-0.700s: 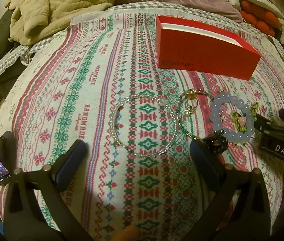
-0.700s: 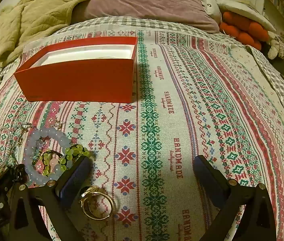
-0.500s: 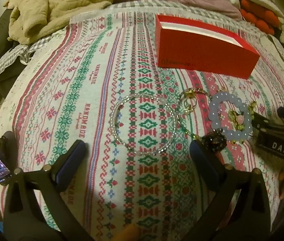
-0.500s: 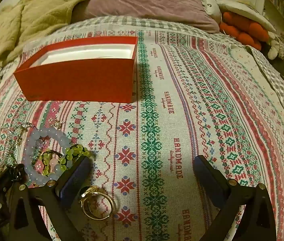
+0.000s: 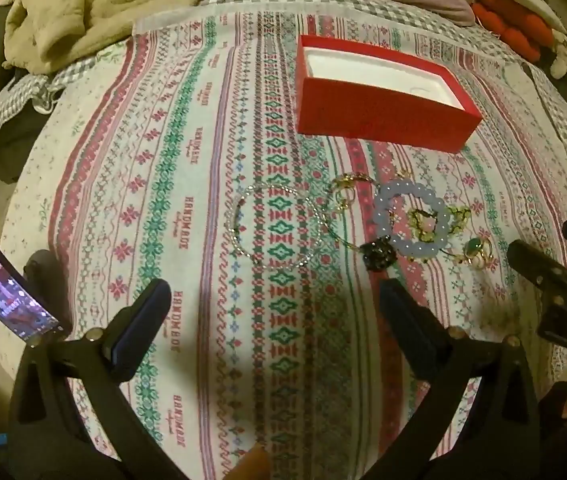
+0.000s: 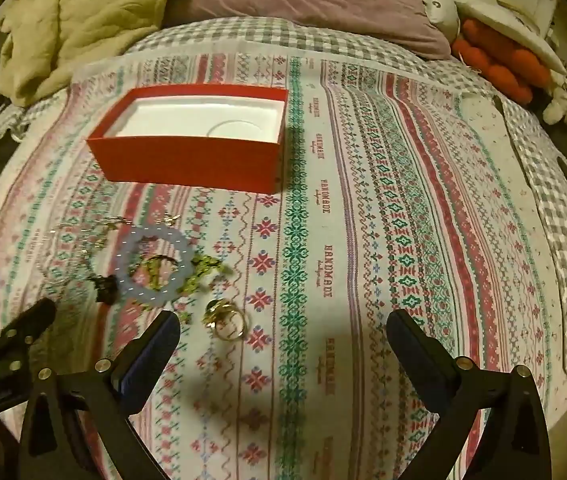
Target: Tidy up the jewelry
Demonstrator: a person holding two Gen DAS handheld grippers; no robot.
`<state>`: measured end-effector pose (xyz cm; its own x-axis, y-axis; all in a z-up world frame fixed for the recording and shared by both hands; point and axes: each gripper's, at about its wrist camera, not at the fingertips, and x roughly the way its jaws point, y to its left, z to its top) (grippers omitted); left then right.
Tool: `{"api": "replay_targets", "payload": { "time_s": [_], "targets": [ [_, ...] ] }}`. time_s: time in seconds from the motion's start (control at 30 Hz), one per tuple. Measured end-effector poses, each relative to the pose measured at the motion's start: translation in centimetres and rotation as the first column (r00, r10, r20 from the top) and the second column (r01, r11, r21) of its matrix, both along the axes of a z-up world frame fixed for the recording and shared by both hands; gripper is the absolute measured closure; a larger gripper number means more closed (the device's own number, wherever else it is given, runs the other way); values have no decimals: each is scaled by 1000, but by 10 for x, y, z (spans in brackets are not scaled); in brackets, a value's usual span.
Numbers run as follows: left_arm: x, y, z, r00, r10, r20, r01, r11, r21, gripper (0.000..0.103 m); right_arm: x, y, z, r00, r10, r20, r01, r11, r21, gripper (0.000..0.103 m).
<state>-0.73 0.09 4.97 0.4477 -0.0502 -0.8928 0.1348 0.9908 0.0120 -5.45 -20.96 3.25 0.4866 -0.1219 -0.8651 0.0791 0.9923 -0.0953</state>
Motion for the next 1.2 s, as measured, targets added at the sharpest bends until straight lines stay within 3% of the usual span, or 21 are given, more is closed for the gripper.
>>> {"api": "replay_targets", "payload": {
  "time_s": [0.3,1.2],
  "targets": [
    [7,-7,-3,999,16,-27,-15,1000,22,0,7,-5,-8,999,-9,-51,9,1000,-4,0],
    [10,-10,-1,999,18,-28,-17,1000,26,0,10,3,-12,997,25,-80,-26,1000,-12,0]
  ]
}}
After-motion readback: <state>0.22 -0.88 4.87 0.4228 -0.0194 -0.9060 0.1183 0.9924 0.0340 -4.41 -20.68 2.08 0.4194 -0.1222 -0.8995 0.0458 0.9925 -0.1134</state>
